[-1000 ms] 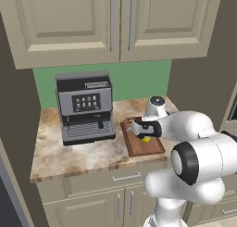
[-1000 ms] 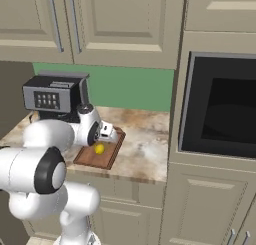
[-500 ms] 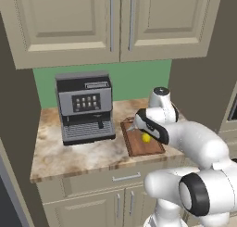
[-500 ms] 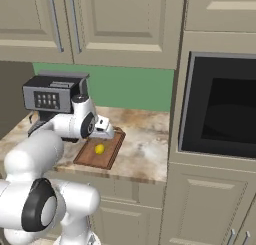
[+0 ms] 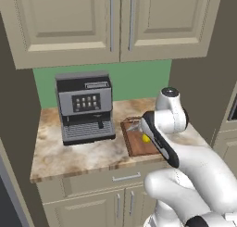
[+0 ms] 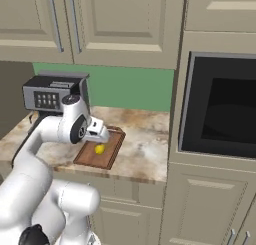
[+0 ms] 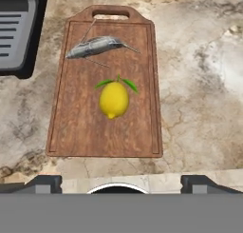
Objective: Retrieve a lemon from the fridge and place it on the cutting board with the fish.
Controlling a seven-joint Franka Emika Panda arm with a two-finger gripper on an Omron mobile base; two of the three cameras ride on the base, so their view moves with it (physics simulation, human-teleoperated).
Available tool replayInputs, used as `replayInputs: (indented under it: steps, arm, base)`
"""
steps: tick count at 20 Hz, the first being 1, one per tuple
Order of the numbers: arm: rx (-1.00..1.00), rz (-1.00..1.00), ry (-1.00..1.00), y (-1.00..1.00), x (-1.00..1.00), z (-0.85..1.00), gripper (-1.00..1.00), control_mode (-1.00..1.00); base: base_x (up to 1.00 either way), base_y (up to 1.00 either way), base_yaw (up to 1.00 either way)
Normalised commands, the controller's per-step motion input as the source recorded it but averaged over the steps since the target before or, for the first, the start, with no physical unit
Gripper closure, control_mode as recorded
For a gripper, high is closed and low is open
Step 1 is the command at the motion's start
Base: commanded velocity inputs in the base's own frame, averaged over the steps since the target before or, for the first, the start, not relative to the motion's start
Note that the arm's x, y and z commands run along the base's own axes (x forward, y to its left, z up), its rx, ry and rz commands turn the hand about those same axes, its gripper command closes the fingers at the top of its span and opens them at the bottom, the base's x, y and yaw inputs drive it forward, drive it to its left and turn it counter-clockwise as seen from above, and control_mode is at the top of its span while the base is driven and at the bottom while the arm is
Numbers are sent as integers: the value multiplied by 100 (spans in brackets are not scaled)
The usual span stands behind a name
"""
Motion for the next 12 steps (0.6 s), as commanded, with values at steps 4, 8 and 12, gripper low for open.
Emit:
replayInputs:
  steps: [4,8,12]
  arm:
    - [3,0,-8,4,-50,35,-100,-100]
    - [1,0,-10,12,-46,43,-100,-100]
    - [0,0,-4,15,-38,43,-100,-100]
  base:
    - [0,0,0]
    - [0,0,0]
    - [0,0,0]
